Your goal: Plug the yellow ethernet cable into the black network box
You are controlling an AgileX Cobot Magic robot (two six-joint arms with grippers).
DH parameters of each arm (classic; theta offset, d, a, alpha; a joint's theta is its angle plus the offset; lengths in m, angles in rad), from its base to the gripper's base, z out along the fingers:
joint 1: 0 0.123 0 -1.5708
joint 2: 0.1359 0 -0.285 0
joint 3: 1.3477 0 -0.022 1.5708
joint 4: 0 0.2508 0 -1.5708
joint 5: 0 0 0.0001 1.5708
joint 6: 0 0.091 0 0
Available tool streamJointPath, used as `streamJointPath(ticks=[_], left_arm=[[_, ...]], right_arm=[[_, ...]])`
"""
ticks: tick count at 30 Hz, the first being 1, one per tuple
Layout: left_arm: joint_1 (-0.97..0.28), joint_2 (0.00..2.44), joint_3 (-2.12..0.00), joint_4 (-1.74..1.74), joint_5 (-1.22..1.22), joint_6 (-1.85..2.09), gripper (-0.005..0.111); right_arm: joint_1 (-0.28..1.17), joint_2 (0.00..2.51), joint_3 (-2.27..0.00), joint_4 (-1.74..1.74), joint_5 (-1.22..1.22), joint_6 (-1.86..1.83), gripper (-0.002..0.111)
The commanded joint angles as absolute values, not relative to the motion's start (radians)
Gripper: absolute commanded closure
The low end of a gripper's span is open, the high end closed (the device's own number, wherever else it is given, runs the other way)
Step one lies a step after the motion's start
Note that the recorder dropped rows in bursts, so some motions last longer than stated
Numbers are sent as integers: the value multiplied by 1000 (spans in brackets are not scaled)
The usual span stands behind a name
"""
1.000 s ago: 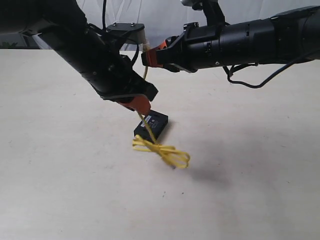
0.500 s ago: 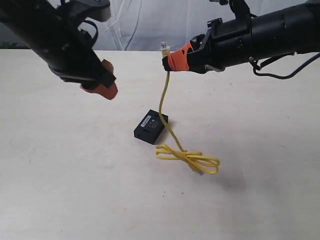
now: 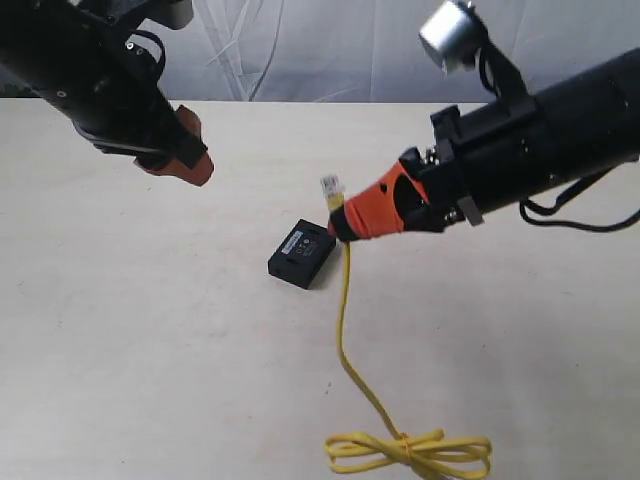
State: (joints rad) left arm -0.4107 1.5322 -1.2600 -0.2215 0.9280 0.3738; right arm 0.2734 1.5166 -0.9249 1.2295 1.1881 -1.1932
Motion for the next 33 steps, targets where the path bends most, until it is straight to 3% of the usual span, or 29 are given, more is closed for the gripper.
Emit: streamJointPath(ticks=[1,13,27,30,33], left_arm=[[-407,1524,-1232,-261,879,397,45],[-407,1524,-1168,-277,818,403,45],[-407,1524,-1153,-275,782,403,45],[-407,1524,-1153,-275,782,403,45],[-407,1524,-1153,-275,784,403,45]], right_arm=[[268,1569,-894,1110,990,-1187,109],[268,1948,-1006,974,811,-1241,109],[268,2064,-1102,886,790,-1237,108],[268,2057,-1102,886,777,-1237,96],[268,2053,-1102,885,777,-1237,74]])
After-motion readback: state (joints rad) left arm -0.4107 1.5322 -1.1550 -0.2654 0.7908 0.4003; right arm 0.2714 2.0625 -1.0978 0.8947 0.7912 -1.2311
